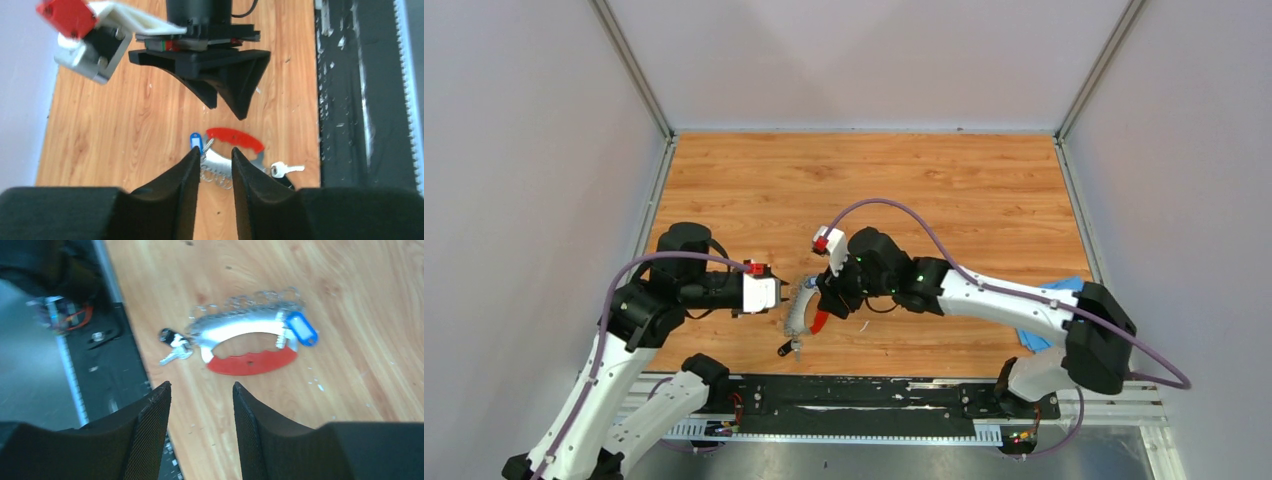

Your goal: Put the keys on the keyring

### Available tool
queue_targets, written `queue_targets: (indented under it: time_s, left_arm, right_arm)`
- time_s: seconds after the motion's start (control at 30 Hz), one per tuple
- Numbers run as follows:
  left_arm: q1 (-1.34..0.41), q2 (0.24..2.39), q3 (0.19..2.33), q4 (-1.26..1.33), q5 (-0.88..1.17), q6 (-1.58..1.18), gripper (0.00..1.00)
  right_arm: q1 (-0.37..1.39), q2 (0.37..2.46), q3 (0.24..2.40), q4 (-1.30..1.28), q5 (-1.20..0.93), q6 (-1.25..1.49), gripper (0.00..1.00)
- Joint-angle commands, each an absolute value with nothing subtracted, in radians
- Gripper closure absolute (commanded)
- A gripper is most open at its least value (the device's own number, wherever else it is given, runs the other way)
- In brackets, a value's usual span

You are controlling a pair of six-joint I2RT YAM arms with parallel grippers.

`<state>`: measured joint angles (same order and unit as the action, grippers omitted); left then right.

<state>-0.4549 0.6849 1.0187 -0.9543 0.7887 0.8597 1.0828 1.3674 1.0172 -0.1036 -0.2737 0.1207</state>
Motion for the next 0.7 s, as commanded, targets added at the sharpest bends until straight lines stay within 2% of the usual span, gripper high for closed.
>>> queue_targets:
  time_s: [0.0,0.1,0.23,0.5,0.67]
  left_arm:
    - [-0.437,0.73,0.994,-0.959,0.685,0.885,0.59]
    - [-0.378,0.742,0.955,-0.959,0.696,0.94,0.51]
    - [-0.364,0.742,0.893,-0.959,0.639,1.03,0.47]
    - [-0.342,0.819,0.779,-0.88,0.617,1.133,0.41]
    - [-0.342,0.836,0.761,-0.853,0.645,1.209,0.41]
  right_arm:
    - [1.004,1.474,1.007,-0.019,-0.143,0.158,0.48]
    - [0.977,1.57,1.029,0.031,-0.135,0.131,0.47]
    - [0.92,1.695,1.117,0.005,-0.209,0.163,0.47]
    - [0.923,1.679,0.99,0.048,-0.212,0.304,0.41]
    - [0.905,1.692,1.008,0.11,-0.21,0.154,0.38]
